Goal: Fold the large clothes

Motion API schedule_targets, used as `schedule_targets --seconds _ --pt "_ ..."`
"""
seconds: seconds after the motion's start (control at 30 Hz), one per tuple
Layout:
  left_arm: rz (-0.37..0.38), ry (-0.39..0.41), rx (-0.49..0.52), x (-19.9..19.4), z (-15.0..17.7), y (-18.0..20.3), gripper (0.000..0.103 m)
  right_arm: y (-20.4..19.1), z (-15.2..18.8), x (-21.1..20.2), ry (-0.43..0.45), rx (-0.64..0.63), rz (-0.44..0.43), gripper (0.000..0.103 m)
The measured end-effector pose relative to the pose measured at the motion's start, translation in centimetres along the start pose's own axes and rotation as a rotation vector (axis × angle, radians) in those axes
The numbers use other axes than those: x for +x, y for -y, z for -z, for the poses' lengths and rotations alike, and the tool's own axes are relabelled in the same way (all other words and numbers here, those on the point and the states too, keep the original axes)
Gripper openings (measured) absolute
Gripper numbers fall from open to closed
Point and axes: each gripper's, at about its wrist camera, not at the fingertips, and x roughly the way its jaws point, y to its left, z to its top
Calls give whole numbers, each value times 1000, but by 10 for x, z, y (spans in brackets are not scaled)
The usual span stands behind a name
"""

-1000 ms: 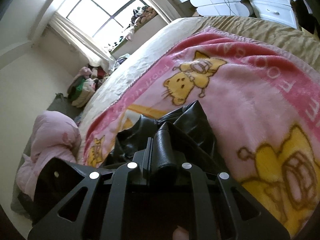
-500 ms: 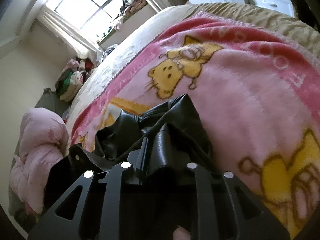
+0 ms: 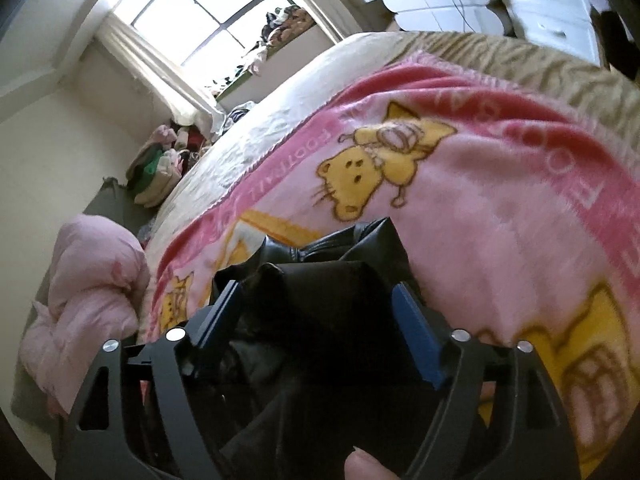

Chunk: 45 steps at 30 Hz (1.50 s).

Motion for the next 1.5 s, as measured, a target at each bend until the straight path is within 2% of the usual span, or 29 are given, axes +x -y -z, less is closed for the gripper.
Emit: schedule_targets --seconds 0.03,0.07,0.1,0.13,0.2,0.33,0.4,0.5,0.57,0.6,0.63,0.7,0.77,0.87,0.93,1.03,1.13,1.27,1.3,1.37,1.43,1.5 --pt "-23 -9 19 5 -1 2 38 0 0 -1 2 -6 4 77" --pt "-41 -19 30 9 -1 4 27 1 -1 -1 4 -10 11 77" --pt "-41 -35 35 15 -2 3 3 2 -1 -1 5 -10 15 77" --pt "-33 -49 26 20 -2 0 0 3 -1 -2 8 -10 19 77" --pt "-19 -53 5 26 -1 -6 0 7 -3 -1 10 -6 27 77" --pt "55 -17 -113 21 -5 -30 0 15 -6 -4 21 -4 46 77" --pt "69 10 -158 16 -5 -40 0 17 -8 -6 24 -12 59 77" --pt "130 20 -162 6 -5 -42 0 20 -9 -10 21 -13 65 77" --pt "128 23 -146 1 -4 -38 16 18 -8 -13 17 -32 49 77" --pt "137 16 -135 -1 -2 -35 39 15 -7 -16 12 -50 35 77" --pt "139 12 -126 -2 1 -33 51 9 -3 -20 2 -79 12 77" --pt "141 -6 -110 -2 6 -27 53 -11 9 -26 -40 -149 -98 77" --pt "139 -15 -87 -2 11 -20 55 -35 24 -25 -104 -234 -165 77" --pt "118 -27 -57 0 14 -15 60 -76 64 -9 -254 -388 -255 77" --pt "119 -25 -65 0 14 -17 67 -94 91 12 -357 -441 -266 77" --pt "88 -39 -74 1 15 -21 75 -109 115 45 -466 -438 -277 75" --pt "53 -43 -99 -1 15 -29 80 -124 119 67 -503 -435 -283 74" --pt "54 -28 -138 -9 16 -45 81 -142 120 93 -565 -418 -287 74" --pt "57 -23 -152 -11 15 -49 82 -147 121 97 -574 -424 -285 71" --pt "63 -17 -172 -13 15 -55 83 -160 125 107 -613 -436 -292 51" --pt "66 -12 -183 -14 15 -59 83 -169 123 107 -599 -457 -282 27" --pt "79 -7 -193 -15 14 -61 84 -176 118 105 -574 -464 -297 14"
